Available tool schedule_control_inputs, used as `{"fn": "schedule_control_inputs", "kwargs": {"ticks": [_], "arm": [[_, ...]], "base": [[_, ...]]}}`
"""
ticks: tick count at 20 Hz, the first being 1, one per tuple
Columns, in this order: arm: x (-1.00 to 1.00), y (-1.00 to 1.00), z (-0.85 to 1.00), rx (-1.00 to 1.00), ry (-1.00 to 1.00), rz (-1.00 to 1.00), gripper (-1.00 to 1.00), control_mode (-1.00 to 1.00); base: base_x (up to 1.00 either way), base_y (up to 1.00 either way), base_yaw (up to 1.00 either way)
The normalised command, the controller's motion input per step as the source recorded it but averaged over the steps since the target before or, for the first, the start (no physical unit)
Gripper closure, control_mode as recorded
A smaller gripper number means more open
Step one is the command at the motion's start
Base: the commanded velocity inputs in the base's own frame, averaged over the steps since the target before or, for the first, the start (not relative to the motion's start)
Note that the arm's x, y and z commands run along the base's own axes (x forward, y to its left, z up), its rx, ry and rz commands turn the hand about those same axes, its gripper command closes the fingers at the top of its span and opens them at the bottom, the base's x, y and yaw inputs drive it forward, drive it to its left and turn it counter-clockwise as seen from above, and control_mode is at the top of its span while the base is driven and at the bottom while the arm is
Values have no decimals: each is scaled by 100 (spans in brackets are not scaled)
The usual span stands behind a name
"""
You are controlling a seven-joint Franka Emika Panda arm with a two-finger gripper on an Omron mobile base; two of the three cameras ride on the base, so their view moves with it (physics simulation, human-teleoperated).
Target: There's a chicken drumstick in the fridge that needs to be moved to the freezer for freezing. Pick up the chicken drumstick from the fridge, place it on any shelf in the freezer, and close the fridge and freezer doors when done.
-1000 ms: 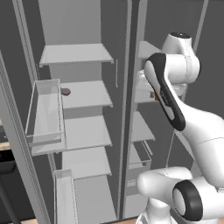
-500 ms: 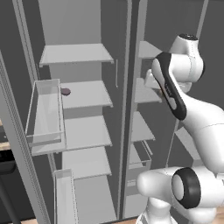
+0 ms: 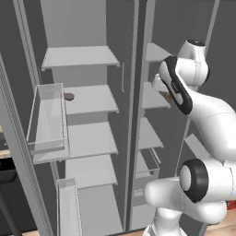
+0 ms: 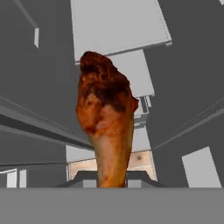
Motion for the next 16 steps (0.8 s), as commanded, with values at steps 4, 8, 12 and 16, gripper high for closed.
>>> {"fn": "schedule_control_inputs", "kwargs": {"ticks": [4, 8, 12, 16], "arm": [[6, 0, -53, 0, -27, 13, 100, -100], [3, 0, -43, -2, -25, 7, 100, -100], [15, -1, -31, 0, -13, 5, 100, -100], [24, -2, -15, 0, -11, 4, 100, -100]], "base": [[0, 0, 0], [0, 0, 0], [0, 0, 0], [0, 0, 0]]}}
